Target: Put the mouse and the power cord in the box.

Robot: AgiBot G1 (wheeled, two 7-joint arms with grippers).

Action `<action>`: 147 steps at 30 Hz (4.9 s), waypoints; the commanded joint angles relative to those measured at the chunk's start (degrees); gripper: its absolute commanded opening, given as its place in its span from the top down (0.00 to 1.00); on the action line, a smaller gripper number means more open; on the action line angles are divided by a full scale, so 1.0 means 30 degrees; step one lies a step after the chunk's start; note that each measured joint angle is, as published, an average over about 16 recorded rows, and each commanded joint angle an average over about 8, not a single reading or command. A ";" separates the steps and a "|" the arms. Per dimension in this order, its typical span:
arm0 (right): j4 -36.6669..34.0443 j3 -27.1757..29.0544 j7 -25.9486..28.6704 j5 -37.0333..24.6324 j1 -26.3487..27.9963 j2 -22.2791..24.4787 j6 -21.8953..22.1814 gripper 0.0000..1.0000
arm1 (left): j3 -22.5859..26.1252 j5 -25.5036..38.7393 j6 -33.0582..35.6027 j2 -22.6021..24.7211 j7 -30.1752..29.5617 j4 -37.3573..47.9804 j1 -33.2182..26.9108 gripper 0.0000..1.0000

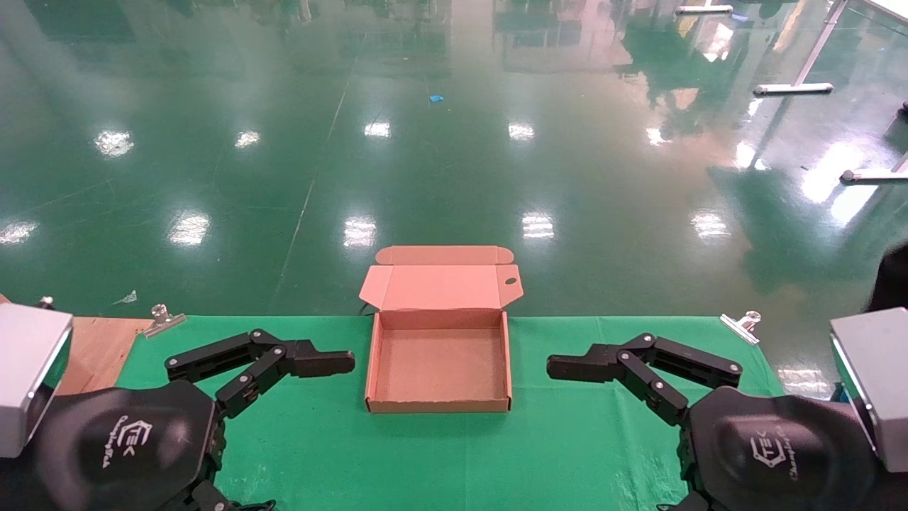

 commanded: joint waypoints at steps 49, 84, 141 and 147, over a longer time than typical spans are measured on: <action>-0.8264 -0.6880 -0.8559 -1.7637 0.6576 -0.4144 0.0543 0.00 | 0.8214 1.7255 -0.0195 0.4941 0.4341 1.0150 -0.7314 0.00; -2.3140 -0.8618 -1.6961 -2.1650 0.8904 -0.8692 0.7922 0.90 | 0.9820 2.1011 -0.5638 0.8580 1.0144 2.2653 -0.9343 0.95; -2.3860 -0.7722 -1.9112 -2.0314 1.2592 -0.7188 0.0533 1.00 | 0.9929 2.1165 -0.1955 0.8800 1.1740 2.2748 -1.3442 1.00; -2.3630 -0.7389 -1.8997 -1.9659 1.5387 -0.7738 -0.1940 1.00 | 0.9953 2.1227 -0.0480 0.9663 1.0943 2.0930 -1.6134 1.00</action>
